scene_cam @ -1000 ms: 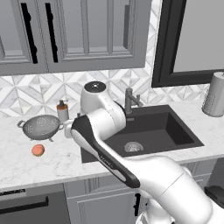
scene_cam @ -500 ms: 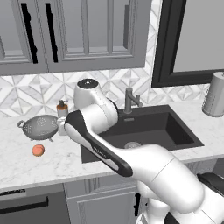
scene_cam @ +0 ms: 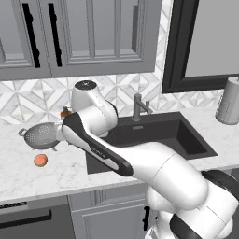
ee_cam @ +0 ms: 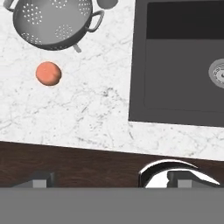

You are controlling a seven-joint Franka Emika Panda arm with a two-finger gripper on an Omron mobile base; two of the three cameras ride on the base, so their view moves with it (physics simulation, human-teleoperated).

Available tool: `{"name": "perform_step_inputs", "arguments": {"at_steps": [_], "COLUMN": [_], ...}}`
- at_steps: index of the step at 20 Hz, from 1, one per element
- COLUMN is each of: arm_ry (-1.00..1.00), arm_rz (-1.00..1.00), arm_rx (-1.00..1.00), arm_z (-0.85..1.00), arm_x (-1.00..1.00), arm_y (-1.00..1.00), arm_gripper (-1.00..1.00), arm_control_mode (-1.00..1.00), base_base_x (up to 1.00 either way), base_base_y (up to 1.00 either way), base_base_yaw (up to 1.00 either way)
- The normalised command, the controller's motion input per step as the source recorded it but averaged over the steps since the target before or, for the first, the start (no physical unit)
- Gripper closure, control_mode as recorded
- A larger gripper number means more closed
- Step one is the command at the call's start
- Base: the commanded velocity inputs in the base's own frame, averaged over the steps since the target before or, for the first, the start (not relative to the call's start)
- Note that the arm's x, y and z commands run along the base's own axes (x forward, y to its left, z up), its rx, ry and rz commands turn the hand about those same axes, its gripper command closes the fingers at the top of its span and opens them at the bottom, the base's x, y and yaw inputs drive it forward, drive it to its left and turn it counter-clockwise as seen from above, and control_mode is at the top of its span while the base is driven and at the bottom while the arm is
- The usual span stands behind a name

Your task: Put the colander in the sink, put the peach in the colander, and turn on the sink faucet and pour water over the colander.

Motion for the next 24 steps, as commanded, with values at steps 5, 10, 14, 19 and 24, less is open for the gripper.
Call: {"name": "perform_step_inputs", "arguments": {"at_steps": [5, 10, 14, 19, 24], "arm_ry": [0.0, 0.0, 0.0, 0.0, -0.01], "arm_rz": [-0.04, -0.04, -0.04, -0.05, -0.08], "arm_rx": [0.0, 0.01, 0.0, 0.0, 0.0], "arm_z": [0.0, -0.18, -0.29, -0.3, -0.2], "arm_x": [0.61, 0.48, 0.03, 0.01, 0.12], "arm_y": [0.08, 0.03, 0.2, 0.32, 0.36], "arm_gripper": [-1.0, -1.0, -1.0, -1.0, -1.0], "arm_control_mode": [-1.0, -1.0, -1.0, -1.0, -1.0], "base_base_x": [0.0, 0.0, 0.0, 0.0, 0.0], "base_base_y": [0.0, 0.0, 0.0, 0.0, 0.0], "base_base_yaw": [0.0, 0.0, 0.0, 0.0, 0.0]}}
